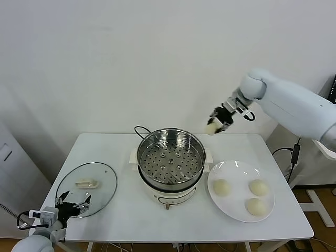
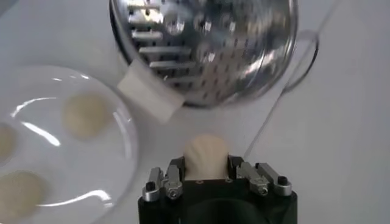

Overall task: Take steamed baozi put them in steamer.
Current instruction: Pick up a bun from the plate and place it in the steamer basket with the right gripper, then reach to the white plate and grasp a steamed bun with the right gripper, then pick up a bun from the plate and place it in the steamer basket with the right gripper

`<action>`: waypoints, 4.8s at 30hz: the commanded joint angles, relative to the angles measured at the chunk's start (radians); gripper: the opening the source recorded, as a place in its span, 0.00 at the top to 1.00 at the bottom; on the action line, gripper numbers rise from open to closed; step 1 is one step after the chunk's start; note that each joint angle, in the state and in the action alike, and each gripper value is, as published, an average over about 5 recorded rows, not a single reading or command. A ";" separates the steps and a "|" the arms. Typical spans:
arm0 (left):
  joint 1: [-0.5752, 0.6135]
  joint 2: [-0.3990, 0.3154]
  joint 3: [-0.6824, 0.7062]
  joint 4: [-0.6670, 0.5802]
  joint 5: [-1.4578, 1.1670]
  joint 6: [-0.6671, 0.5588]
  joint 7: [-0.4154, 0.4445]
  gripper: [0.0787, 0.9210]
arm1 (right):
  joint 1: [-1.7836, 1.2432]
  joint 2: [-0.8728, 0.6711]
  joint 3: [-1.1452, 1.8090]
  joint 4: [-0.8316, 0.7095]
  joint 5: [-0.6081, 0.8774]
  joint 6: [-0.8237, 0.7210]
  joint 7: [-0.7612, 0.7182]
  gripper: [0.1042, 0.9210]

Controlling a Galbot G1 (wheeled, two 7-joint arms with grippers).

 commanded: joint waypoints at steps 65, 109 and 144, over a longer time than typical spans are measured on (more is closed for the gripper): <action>0.012 -0.006 -0.015 -0.027 -0.011 0.006 -0.006 0.12 | 0.259 -0.116 -0.351 0.065 0.339 -0.313 -0.081 0.12; 0.023 -0.027 -0.022 -0.031 -0.011 0.005 -0.005 0.12 | -0.277 -0.274 -0.296 0.154 0.421 -0.639 0.189 0.12; 0.024 -0.040 -0.022 -0.064 -0.012 0.021 -0.014 0.12 | -0.065 -0.336 -0.336 0.191 0.451 -0.653 0.176 0.56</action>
